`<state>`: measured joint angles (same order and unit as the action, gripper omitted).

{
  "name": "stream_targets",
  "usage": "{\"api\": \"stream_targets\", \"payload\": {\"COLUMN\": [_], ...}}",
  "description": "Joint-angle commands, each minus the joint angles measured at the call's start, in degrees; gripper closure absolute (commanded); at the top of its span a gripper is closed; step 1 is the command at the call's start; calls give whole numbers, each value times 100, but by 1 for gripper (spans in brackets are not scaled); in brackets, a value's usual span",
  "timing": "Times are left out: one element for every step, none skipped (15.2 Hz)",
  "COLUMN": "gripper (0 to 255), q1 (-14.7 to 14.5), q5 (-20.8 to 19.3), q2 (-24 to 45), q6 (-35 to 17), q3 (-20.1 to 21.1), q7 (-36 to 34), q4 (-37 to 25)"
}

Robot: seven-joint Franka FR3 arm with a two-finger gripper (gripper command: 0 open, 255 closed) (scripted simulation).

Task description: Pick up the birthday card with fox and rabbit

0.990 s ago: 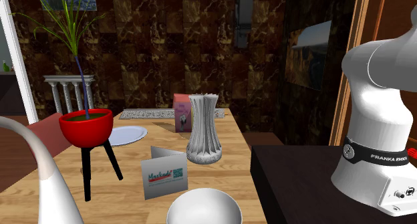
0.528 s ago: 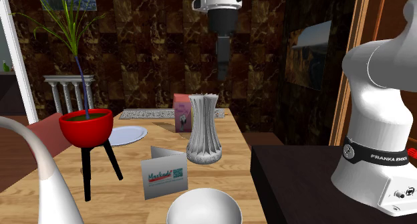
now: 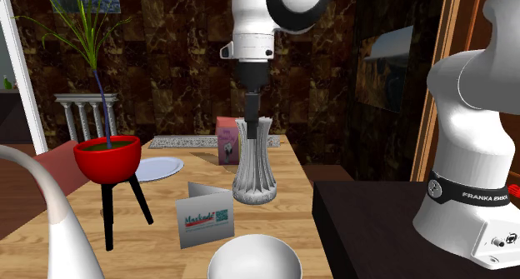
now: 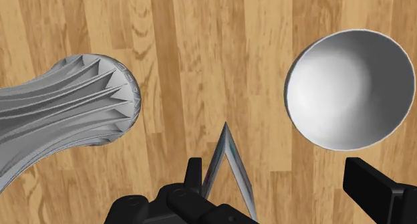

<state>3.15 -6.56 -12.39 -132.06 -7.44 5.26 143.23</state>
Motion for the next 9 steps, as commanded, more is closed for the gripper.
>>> {"api": "stream_targets", "payload": {"gripper": [0,0,0,0,0,0,0,0,0], "q1": [-26,-26,-25,-20,-12,2,19,43,72], "q5": [98,155,220,292,372,457,547,639,731], "q2": [490,721,955,1189,1425,1662,1899,2136,2372], "q6": [-365,-532,-692,-844,-989,-1126,-1254,-1374,-1485], "q3": [-37,-63,-84,-100,-109,-111,-107,-95,-75], "q7": [75,140,209,283,362,444,528,614,699], "q4": [-143,-211,-288,-372,-464,-565,-673,-790,-914]}}
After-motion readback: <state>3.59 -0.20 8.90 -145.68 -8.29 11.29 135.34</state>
